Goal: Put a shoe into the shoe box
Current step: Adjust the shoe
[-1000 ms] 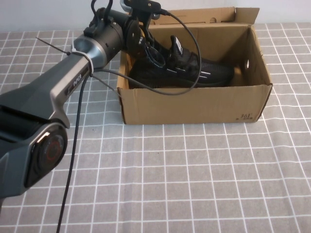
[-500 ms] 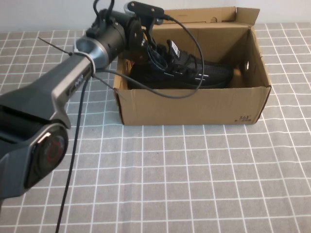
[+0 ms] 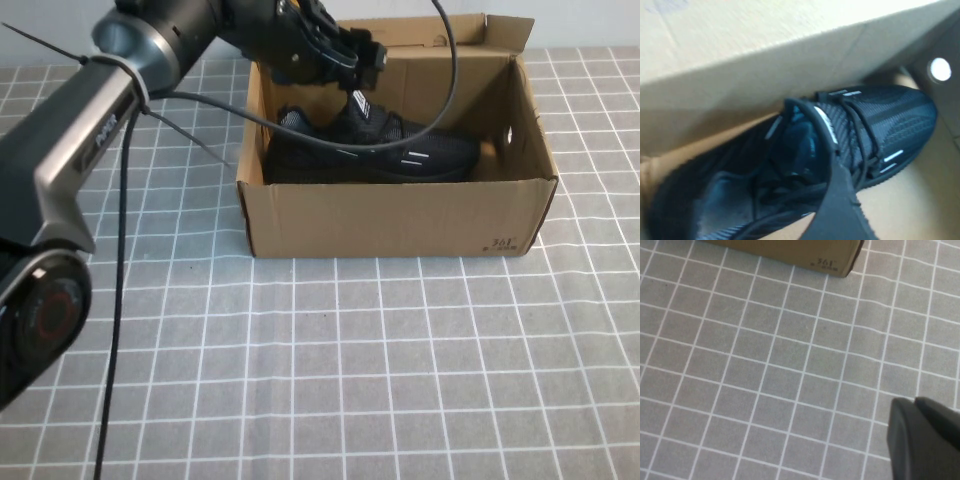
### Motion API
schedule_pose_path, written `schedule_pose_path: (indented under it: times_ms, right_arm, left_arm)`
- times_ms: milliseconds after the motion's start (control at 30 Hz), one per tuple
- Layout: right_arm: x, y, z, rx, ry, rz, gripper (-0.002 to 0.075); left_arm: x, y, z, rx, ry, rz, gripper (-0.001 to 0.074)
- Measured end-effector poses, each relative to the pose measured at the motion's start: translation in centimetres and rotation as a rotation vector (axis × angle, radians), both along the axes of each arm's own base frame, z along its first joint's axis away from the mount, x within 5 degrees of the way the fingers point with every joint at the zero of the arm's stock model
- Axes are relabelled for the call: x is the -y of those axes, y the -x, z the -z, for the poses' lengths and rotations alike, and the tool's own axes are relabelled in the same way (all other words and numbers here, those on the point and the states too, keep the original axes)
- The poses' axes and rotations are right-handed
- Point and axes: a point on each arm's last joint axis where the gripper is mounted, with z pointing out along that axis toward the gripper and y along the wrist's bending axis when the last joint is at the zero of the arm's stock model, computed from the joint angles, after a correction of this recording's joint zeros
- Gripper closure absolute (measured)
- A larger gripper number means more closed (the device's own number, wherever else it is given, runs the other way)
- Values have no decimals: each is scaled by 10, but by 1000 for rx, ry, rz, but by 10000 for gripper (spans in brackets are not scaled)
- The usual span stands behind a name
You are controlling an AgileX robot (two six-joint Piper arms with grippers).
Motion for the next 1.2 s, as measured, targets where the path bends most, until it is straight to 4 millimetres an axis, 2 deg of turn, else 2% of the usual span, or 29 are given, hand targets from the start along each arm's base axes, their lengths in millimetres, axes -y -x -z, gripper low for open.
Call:
schedule_pose_path:
  times_ms: [367, 867, 1033, 1200]
  right_arm:
    - [-2, -2, 28, -45, 40, -25, 742]
    - [-5, -4, 27, -23, 18, -33, 742]
    - [-5, -4, 27, -25, 14, -34, 742]
    - [-6, -3, 27, -38, -3, -37, 742]
  left_arm:
    - [12, -9, 36, -93, 50, 17, 283]
    - [19, -22, 69, -88, 72, 23, 283]
    - [20, -26, 71, -44, 63, 36, 283]
    - [20, -26, 57, -5, 51, 53, 283]
